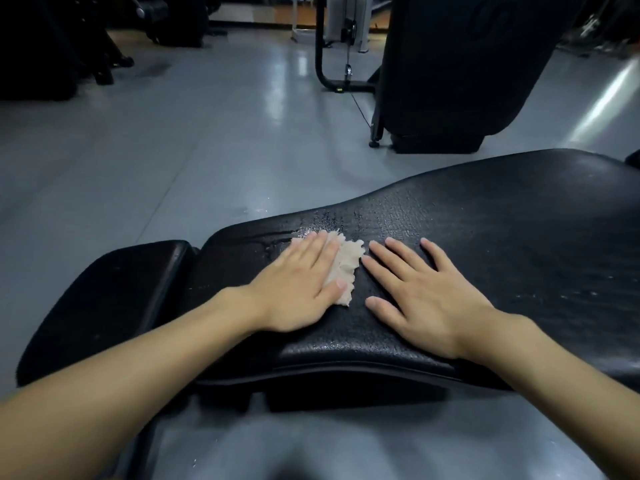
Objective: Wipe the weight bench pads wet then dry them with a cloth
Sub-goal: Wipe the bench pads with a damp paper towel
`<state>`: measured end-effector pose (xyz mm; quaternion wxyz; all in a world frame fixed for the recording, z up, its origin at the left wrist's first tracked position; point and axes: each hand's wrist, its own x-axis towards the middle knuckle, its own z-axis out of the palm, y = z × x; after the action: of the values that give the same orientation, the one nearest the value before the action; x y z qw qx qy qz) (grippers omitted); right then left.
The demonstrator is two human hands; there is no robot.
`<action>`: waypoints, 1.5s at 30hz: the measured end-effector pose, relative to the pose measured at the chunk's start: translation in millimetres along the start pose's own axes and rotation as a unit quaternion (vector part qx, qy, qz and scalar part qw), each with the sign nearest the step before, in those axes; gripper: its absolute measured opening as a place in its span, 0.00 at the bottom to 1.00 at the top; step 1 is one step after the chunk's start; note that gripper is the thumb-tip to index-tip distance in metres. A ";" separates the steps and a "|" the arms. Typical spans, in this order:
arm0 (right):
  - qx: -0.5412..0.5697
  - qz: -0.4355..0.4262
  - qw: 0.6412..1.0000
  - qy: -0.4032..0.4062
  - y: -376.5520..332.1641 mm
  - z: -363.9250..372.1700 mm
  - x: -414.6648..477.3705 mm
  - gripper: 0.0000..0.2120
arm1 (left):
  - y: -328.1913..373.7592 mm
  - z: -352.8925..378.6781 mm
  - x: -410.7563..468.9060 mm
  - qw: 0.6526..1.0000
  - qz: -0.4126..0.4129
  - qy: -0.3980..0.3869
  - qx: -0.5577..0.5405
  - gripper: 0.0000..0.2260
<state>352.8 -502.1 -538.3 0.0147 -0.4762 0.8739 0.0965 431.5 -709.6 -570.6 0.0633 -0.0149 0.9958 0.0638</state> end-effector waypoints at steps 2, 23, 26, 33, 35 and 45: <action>-0.002 -0.005 1.000 0.000 -1.9 0.1 -1.1 0.41 | 5.4 6.3 -21.1 1.000 0.002 0.005 0.004 0.36; 0.002 -0.055 0.998 0.018 -16.2 7.1 6.9 0.43 | -22.6 5.3 12.2 0.990 -0.132 -0.002 -0.044 0.28; 0.006 -0.051 0.998 0.020 -16.5 6.8 8.5 0.44 | -40.8 -6.5 43.7 0.985 -0.161 -0.006 -0.052 0.27; 0.007 -0.044 0.999 0.023 -17.1 8.3 8.6 0.44 | -36.5 -7.0 40.1 0.979 -0.183 -0.004 -0.090 0.27; 0.003 -0.044 0.999 0.021 -17.5 9.1 8.7 0.44 | -24.6 -3.3 14.1 0.982 -0.169 -0.007 -0.086 0.26; -0.014 -0.049 0.999 0.016 -19.2 5.9 5.7 0.46 | 29.1 29.0 -114.2 0.994 -0.107 0.018 0.009 0.31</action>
<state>365.3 -515.8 -547.7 -0.0010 -0.5199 0.8483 0.1002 547.2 -674.6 -580.9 0.0518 -0.1222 0.9900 0.0472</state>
